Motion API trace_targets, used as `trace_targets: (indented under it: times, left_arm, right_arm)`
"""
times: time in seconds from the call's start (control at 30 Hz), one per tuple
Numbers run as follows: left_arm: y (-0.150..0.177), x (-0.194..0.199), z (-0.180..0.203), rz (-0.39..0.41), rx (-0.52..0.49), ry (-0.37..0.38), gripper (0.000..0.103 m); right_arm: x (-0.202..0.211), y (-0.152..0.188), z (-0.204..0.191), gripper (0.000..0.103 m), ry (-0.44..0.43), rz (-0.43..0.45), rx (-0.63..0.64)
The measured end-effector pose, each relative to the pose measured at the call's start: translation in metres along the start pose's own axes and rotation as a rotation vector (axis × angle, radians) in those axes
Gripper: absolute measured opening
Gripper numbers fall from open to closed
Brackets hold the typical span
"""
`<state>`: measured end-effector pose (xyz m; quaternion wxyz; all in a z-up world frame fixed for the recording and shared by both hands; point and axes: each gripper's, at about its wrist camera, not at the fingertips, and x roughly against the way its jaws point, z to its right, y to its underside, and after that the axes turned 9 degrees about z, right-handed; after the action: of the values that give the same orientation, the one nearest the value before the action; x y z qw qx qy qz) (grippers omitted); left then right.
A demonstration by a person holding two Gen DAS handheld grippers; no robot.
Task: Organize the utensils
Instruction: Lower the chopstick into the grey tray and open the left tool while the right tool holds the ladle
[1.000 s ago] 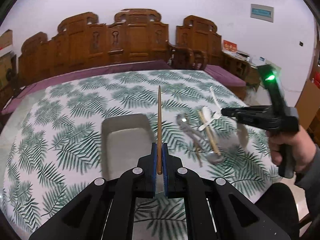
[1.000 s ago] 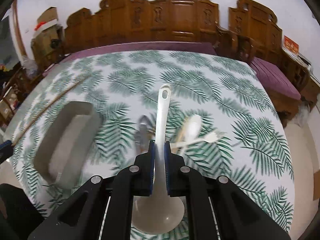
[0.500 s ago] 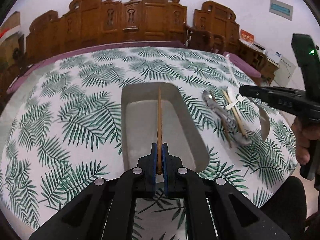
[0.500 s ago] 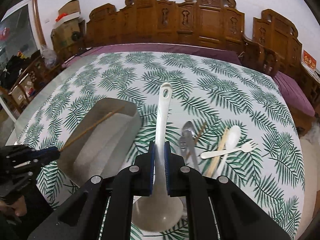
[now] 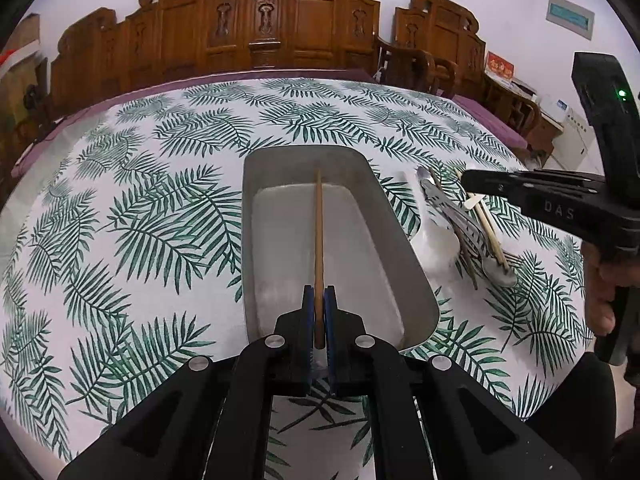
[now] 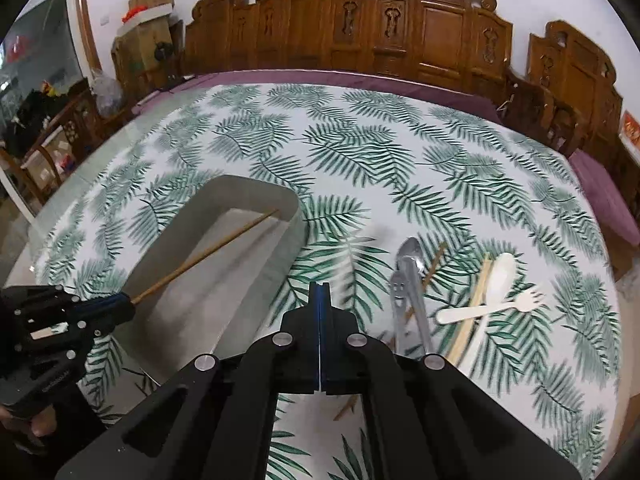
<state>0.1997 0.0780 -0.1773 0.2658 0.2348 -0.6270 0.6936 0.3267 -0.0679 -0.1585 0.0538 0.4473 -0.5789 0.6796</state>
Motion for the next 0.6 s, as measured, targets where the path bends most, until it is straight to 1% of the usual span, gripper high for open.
trace_targets:
  times: [0.1, 0.13, 0.17, 0.2, 0.23, 0.27, 0.33, 0.47, 0.6]
  left_arm:
    - [0.001, -0.001, 0.000, 0.002, 0.000, 0.004, 0.004]
    - [0.001, -0.001, -0.001, 0.001, 0.001, 0.007, 0.004]
    - [0.001, -0.001, -0.001, 0.002, 0.004, 0.011, 0.004]
    - [0.001, 0.000, -0.001, 0.004, 0.003, 0.013, 0.004]
    - [0.001, 0.000, -0.001, 0.006, 0.002, 0.015, 0.004]
    - [0.001, 0.001, 0.000, 0.009, 0.002, 0.017, 0.004]
    - [0.001, 0.002, 0.001, 0.013, 0.003, 0.024, 0.004]
    - [0.001, 0.004, 0.003, 0.018, -0.006, 0.031, 0.004]
    - [0.000, 0.004, 0.002, 0.023, -0.004, 0.033, 0.004]
  right_arm:
    - [-0.009, -0.001, 0.010, 0.001, 0.003, -0.003, -0.037]
    - [-0.012, 0.000, 0.013, 0.004, 0.007, -0.006, -0.048]
    - [-0.018, 0.001, 0.017, 0.010, 0.006, -0.019, -0.072]
    - [-0.023, 0.003, 0.022, 0.024, 0.004, -0.027, -0.093]
    - [-0.025, 0.004, 0.023, 0.036, 0.004, -0.028, -0.099]
    - [-0.029, 0.007, 0.025, 0.039, 0.012, -0.033, -0.107]
    - [-0.040, 0.014, 0.031, 0.039, 0.016, -0.065, -0.146]
    - [-0.056, 0.025, 0.035, 0.039, 0.008, -0.101, -0.192]
    - [-0.073, 0.029, 0.039, 0.039, 0.036, -0.130, -0.224]
